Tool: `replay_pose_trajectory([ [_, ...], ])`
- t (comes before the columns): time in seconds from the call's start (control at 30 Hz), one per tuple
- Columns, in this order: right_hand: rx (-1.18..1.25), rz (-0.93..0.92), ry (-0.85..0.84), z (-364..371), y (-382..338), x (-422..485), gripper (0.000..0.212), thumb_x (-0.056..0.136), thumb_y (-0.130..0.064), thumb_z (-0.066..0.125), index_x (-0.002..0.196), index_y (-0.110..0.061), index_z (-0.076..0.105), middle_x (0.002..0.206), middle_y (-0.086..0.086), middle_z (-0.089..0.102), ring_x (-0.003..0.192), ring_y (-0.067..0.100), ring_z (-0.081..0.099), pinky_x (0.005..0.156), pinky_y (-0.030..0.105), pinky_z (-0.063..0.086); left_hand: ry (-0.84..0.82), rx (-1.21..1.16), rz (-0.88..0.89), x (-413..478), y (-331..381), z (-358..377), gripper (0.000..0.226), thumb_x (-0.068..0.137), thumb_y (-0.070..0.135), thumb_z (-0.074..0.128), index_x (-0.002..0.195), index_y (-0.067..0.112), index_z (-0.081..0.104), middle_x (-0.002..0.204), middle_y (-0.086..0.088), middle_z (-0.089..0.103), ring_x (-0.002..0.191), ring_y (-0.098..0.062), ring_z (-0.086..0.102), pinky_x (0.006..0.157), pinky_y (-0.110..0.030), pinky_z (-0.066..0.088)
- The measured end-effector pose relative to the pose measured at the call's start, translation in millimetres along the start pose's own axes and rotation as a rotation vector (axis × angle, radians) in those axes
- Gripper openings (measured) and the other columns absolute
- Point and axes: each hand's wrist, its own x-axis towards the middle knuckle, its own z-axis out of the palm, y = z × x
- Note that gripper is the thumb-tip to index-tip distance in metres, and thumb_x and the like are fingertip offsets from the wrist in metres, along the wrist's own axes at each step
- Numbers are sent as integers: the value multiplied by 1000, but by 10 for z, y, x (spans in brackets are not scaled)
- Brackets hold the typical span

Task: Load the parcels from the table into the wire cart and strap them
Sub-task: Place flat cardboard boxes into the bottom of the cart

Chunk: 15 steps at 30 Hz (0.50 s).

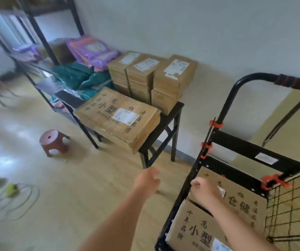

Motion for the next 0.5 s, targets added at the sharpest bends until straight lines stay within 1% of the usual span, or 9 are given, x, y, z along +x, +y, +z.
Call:
replay_pose_trajectory([
  [0.03,1,-19,-5,96,-135,-59,20,98,-23,51,108,-30,67,109,-6,66,93,13,61,75,27,49,3,-29,-17,-41,-157,-111,37,93,15,57,128,25,57,120,3,62,98,-14,62,81,-29,56],
  [0.1,-19,-59,-26,299,-399,-182,18,98,-22,53,107,-28,67,108,-7,67,96,13,63,79,26,52,13,-46,-40,-127,-480,-333,33,91,16,57,123,25,59,117,3,61,99,-15,60,83,-29,53],
  [0.13,-32,-76,-35,397,-530,-249,16,98,-23,54,107,-29,66,106,-8,67,94,12,63,79,26,53,21,-62,-53,-163,-649,-443,31,90,15,58,119,25,59,115,3,61,99,-15,59,84,-30,53],
  [0.23,-52,-106,-54,694,-939,-425,14,99,-27,53,106,-31,64,104,-11,66,87,6,61,70,20,49,30,-113,-75,-231,-1139,-773,25,86,15,62,109,27,61,105,5,60,93,-14,59,79,-25,52],
  [0.27,-48,-104,-64,793,-1082,-472,15,99,-27,52,108,-30,65,105,-11,66,88,6,61,70,20,48,31,-129,-79,-233,-1288,-885,24,85,15,64,107,26,61,105,2,62,94,-16,61,77,-23,50],
  [0.33,-24,-90,-78,982,-1359,-552,18,99,-26,52,111,-27,66,109,-9,67,94,8,61,76,22,48,38,-216,-95,-222,-1531,-1106,22,85,8,66,104,18,64,104,-8,65,95,-24,64,77,-26,49],
  [0.4,28,-73,-75,1150,-1632,-617,19,99,-25,52,110,-25,67,113,-7,67,98,10,62,78,23,48,38,-305,-109,-241,-1684,-1366,20,86,3,65,103,13,63,98,-10,62,87,-25,62,74,-29,50],
  [0.43,72,-59,-70,1220,-1763,-643,19,99,-24,51,108,-24,68,113,-6,68,97,11,63,74,24,48,27,-336,-109,-258,-1732,-1503,21,87,2,64,106,11,63,98,-9,61,81,-21,60,70,-28,50],
  [0.5,203,-25,-67,1332,-2014,-695,17,99,-25,51,101,-22,68,107,-4,70,89,15,66,70,28,52,13,-431,-121,-276,-1803,-1757,23,90,0,60,111,9,61,99,-10,60,68,-12,52,52,-17,43],
])
